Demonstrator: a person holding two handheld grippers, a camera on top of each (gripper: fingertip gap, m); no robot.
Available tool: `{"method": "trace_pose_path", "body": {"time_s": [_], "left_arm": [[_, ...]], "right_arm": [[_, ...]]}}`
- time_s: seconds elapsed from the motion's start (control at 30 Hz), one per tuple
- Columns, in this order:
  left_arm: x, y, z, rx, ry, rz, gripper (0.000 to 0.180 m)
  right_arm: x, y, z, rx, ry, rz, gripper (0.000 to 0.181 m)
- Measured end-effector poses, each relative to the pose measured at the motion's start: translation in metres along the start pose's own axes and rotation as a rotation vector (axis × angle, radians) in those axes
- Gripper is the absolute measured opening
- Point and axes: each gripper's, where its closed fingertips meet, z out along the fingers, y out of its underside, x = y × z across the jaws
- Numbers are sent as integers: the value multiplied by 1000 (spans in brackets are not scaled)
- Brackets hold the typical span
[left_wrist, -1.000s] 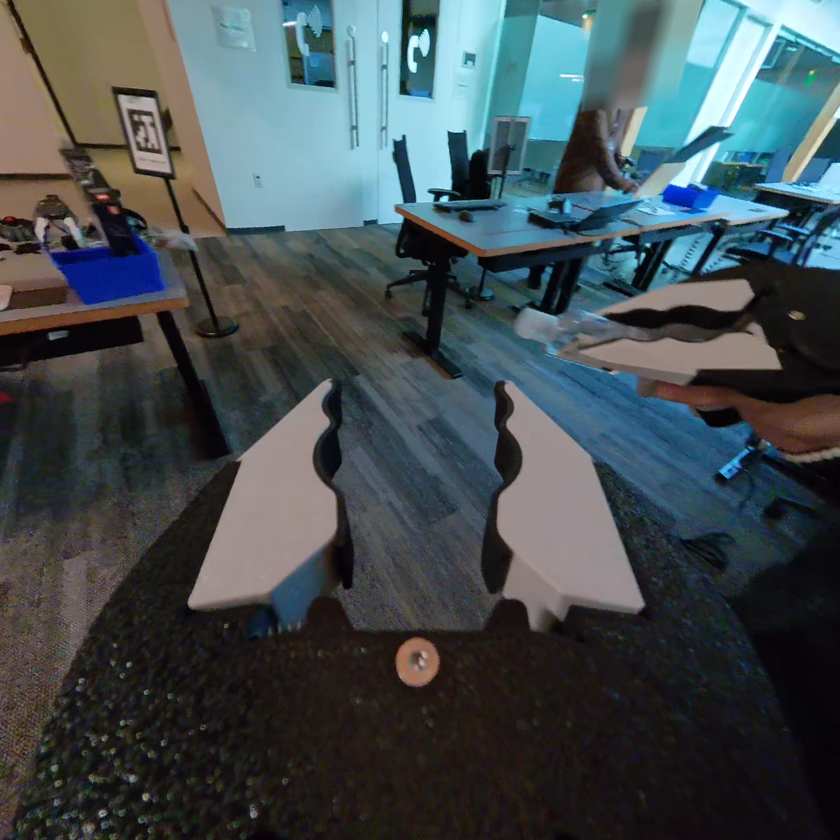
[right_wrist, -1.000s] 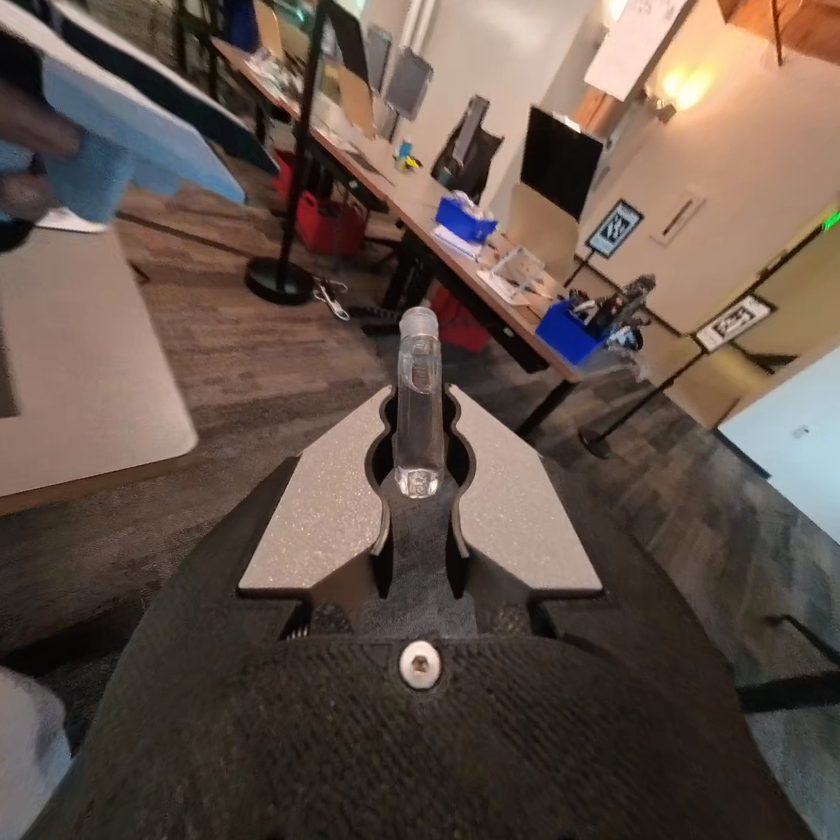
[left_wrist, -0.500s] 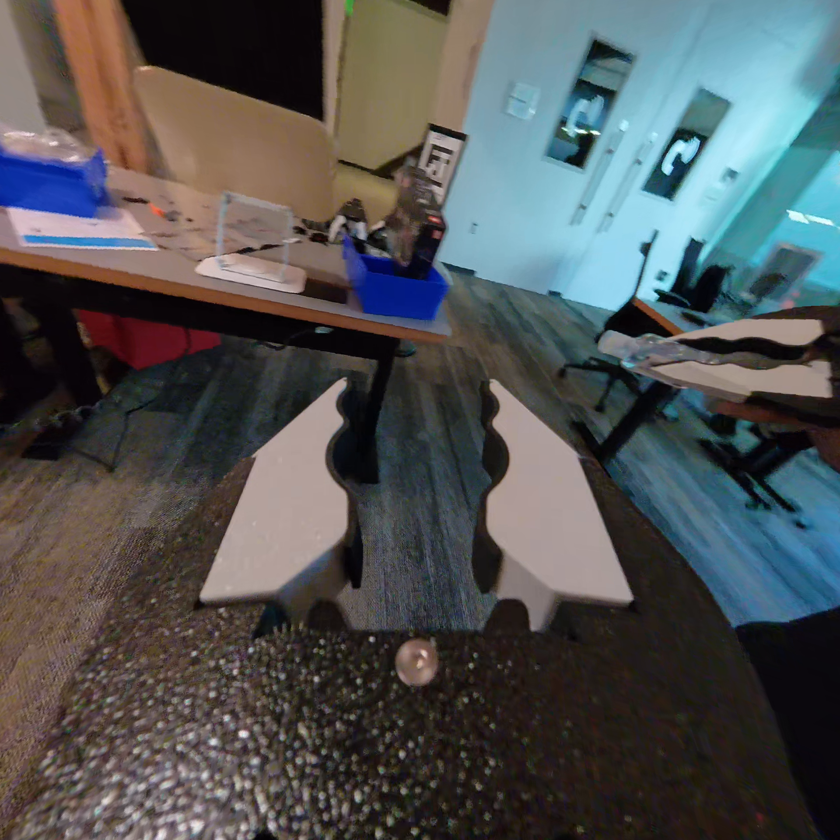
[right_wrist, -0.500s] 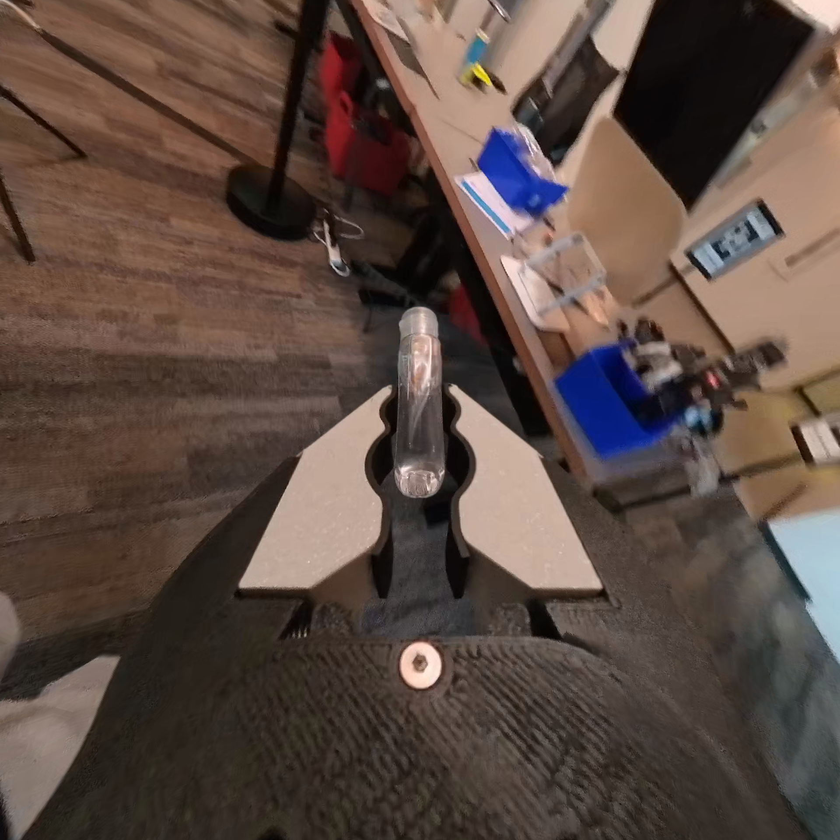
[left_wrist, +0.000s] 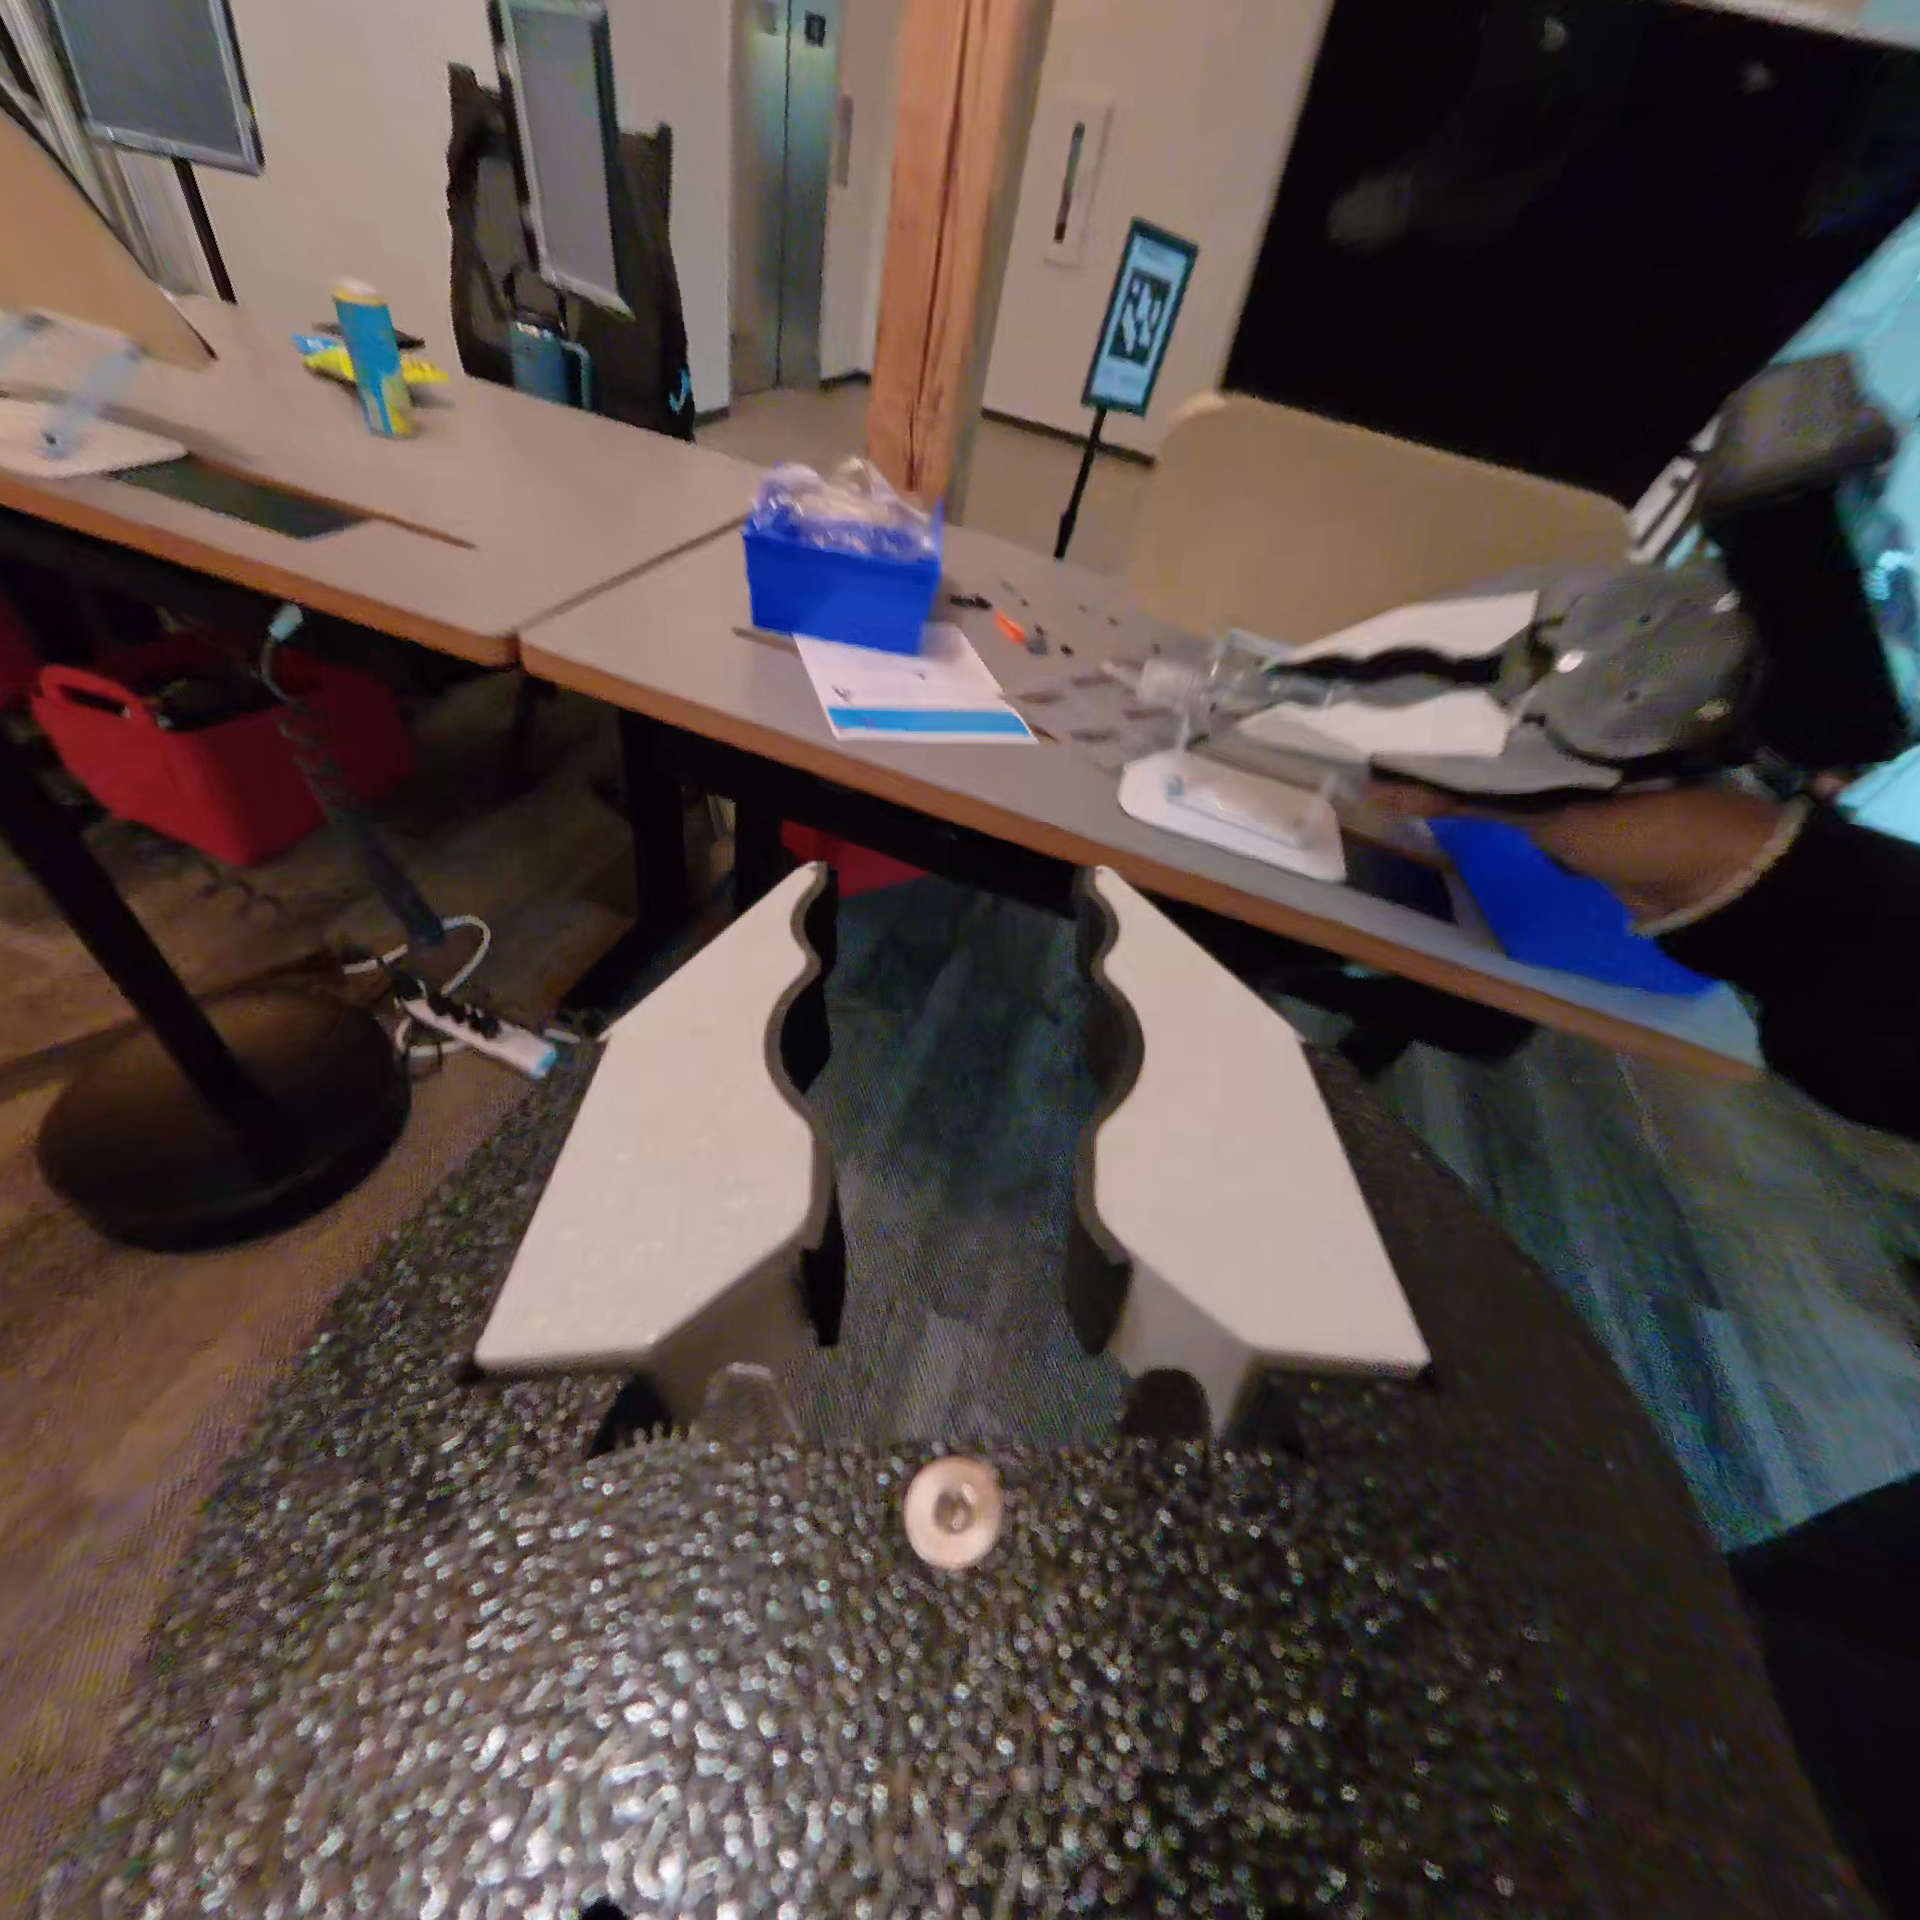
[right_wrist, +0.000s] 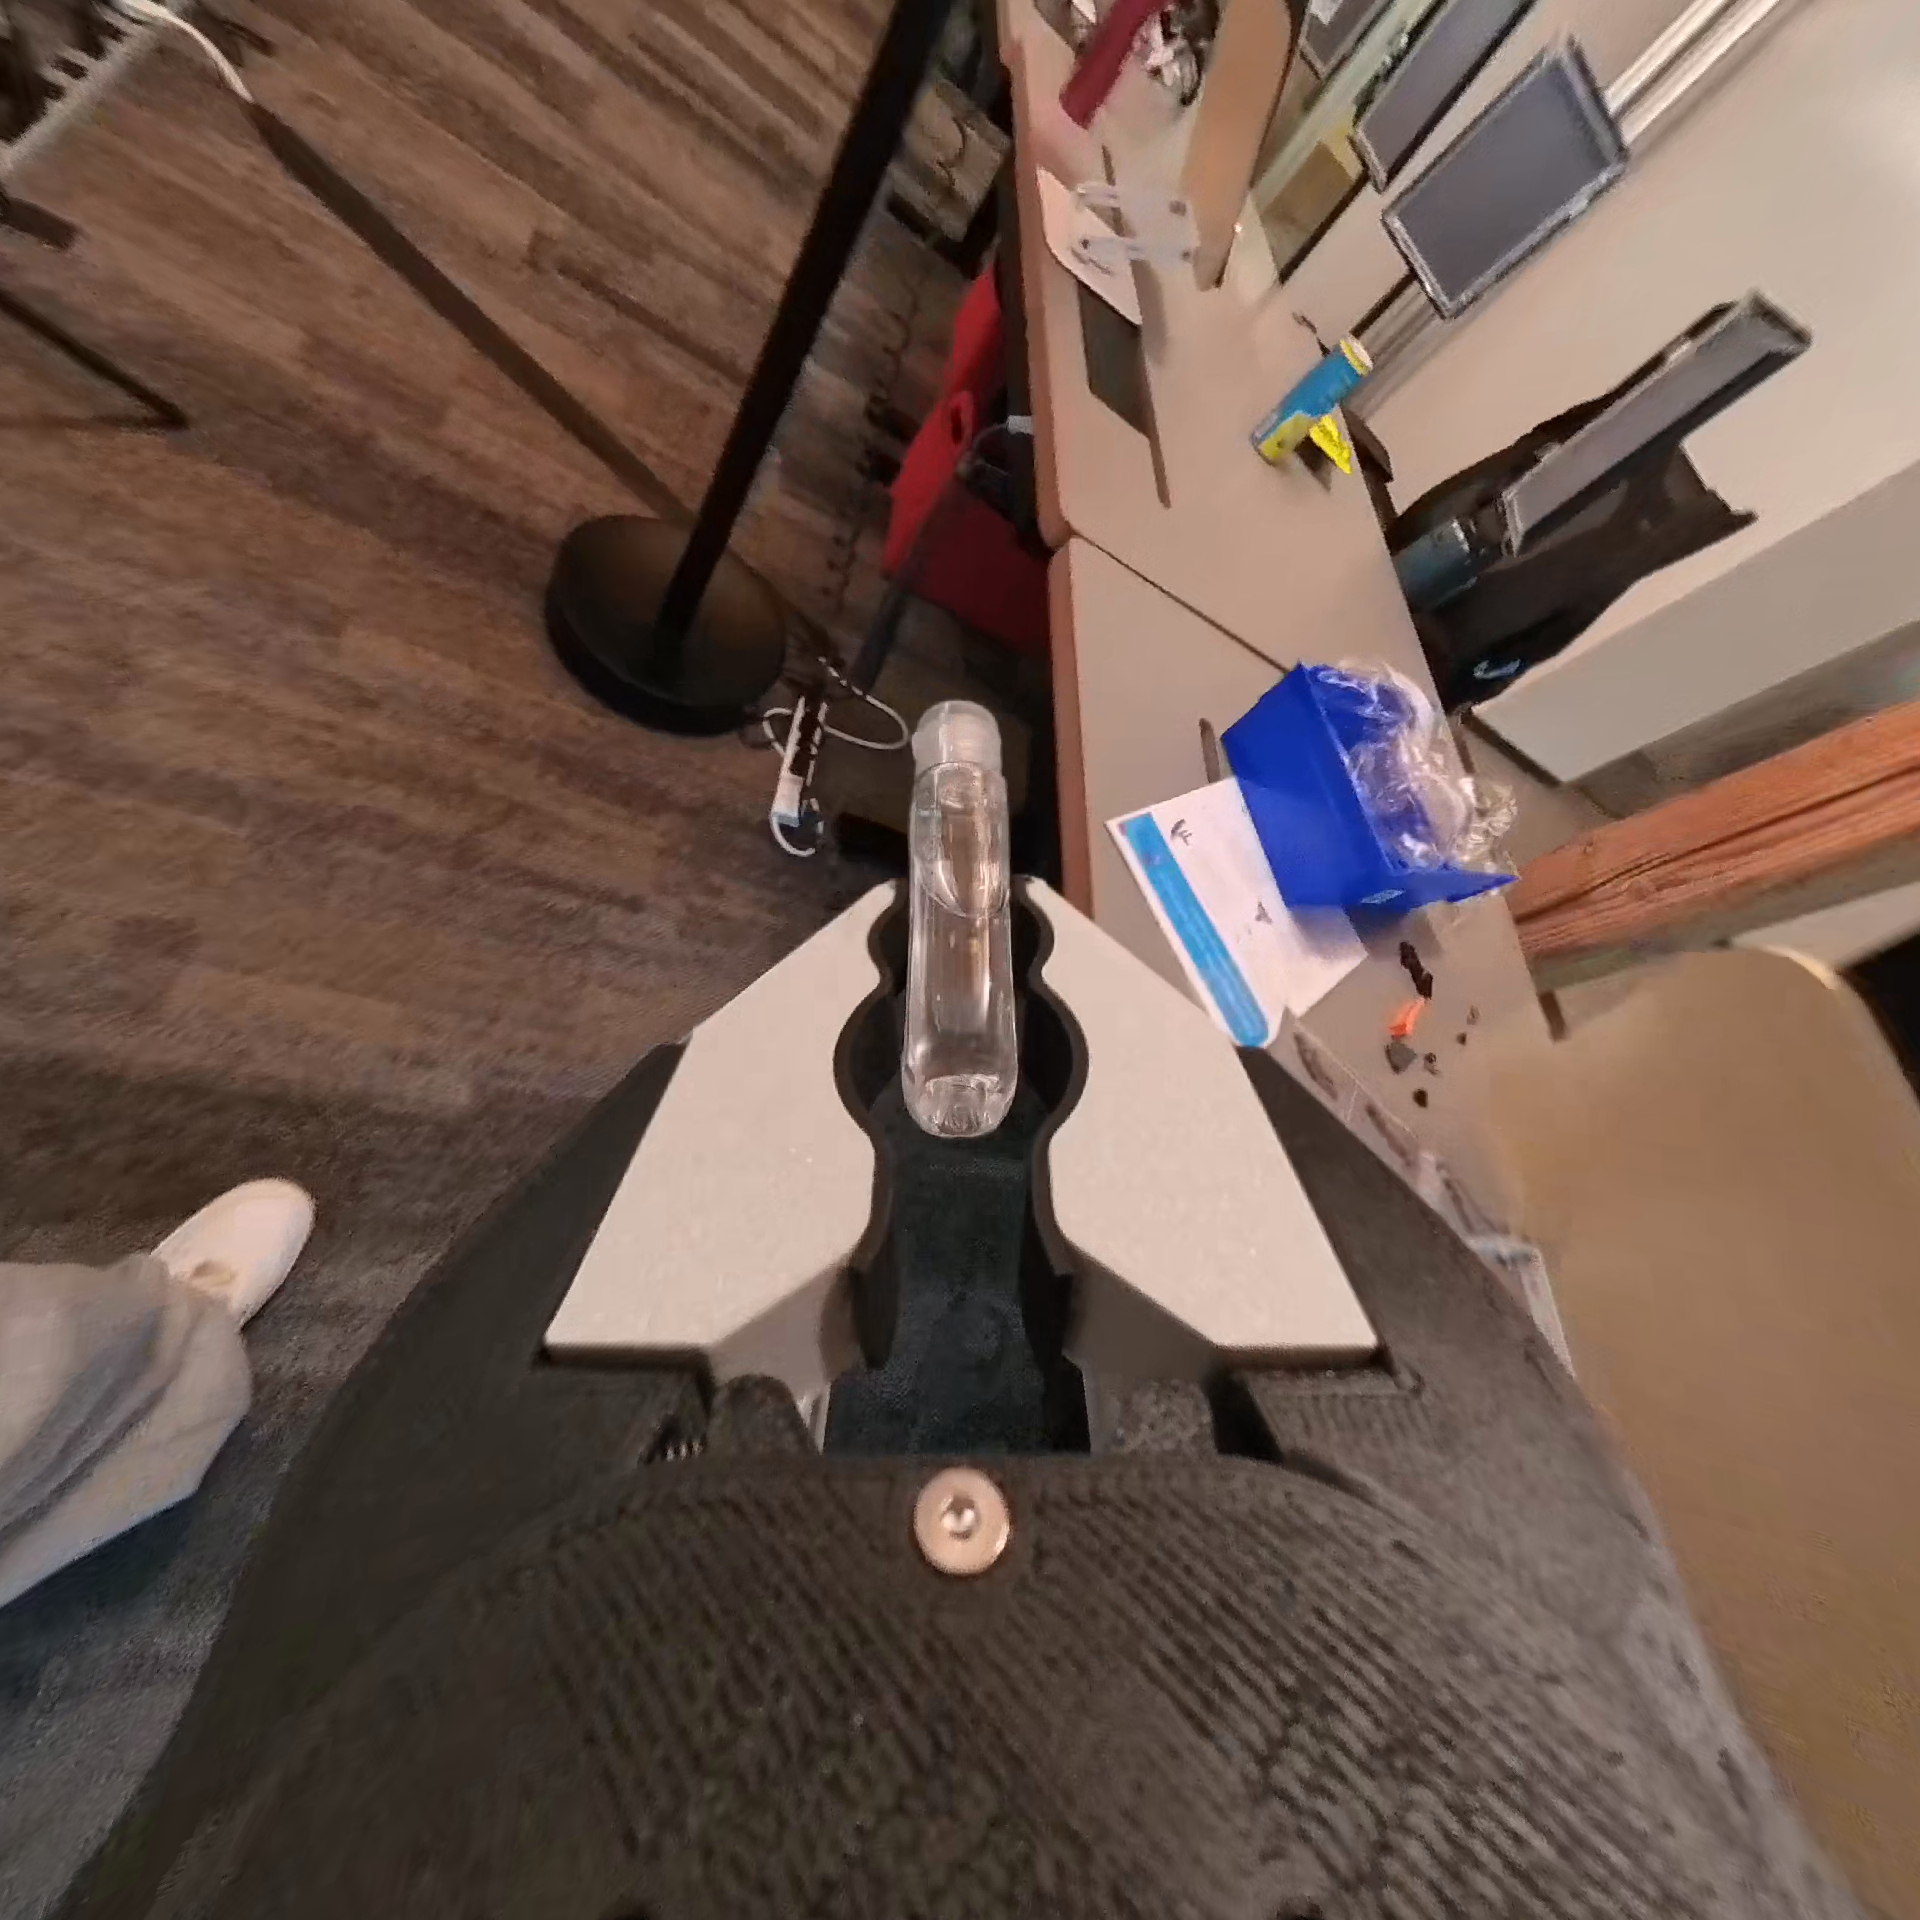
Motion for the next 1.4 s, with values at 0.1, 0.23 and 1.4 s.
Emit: {"method": "trace_pose_path", "body": {"time_s": [0.1,0.23,1.4], "left_arm": [[-69,-46,62,16,30,-10,44],[-148,-109,116,40,12,50,43],[-742,-242,349,-208,-598,-38,35]], "right_arm": [[27,-13,105,-35,-15,46,16],[72,-42,225,-53,4,51,16],[441,17,1126,-595,264,-42,16]]}}
